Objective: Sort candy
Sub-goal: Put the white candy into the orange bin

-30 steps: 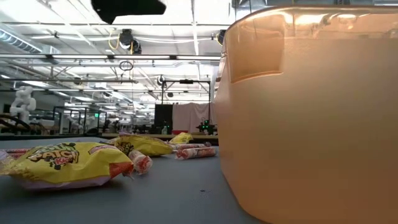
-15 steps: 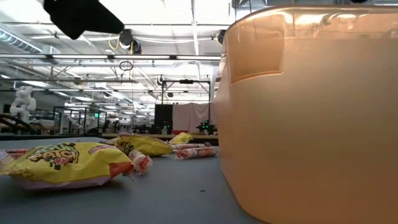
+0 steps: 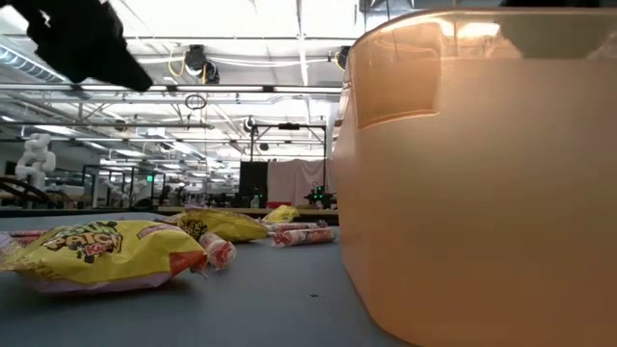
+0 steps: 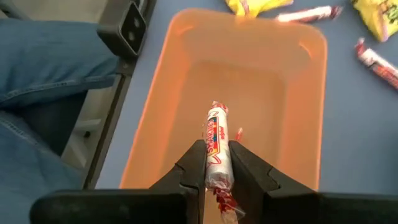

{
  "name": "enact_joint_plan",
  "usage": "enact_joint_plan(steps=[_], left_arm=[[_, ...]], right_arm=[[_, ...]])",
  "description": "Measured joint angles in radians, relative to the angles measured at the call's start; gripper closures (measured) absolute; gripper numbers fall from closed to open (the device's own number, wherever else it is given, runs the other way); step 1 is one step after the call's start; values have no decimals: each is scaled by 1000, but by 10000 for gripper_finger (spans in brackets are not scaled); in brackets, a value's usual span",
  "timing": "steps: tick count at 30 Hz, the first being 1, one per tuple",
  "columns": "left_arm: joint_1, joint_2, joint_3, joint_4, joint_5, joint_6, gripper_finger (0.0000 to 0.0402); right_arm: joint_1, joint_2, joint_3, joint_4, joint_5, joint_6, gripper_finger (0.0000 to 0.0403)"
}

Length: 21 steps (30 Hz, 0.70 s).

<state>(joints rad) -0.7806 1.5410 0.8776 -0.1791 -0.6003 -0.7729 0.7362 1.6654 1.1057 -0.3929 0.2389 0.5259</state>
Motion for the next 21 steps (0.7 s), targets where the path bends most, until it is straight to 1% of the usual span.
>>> enact_joint_plan(steps=[5, 11, 16, 21], left_arm=[[-1, 0, 0, -18, 24, -7, 127], [-1, 0, 0, -19, 28, -8, 127], [-1, 8, 0, -18, 30, -8, 127], [-1, 37, 0, -13, 31, -8, 127]], right_arm=[[-20, 20, 0, -3, -10, 11, 357], [-31, 20, 0, 0, -6, 8, 357], [-31, 58, 0, 5, -12, 10, 357], [-36, 95, 0, 27, -56, 10, 357]])
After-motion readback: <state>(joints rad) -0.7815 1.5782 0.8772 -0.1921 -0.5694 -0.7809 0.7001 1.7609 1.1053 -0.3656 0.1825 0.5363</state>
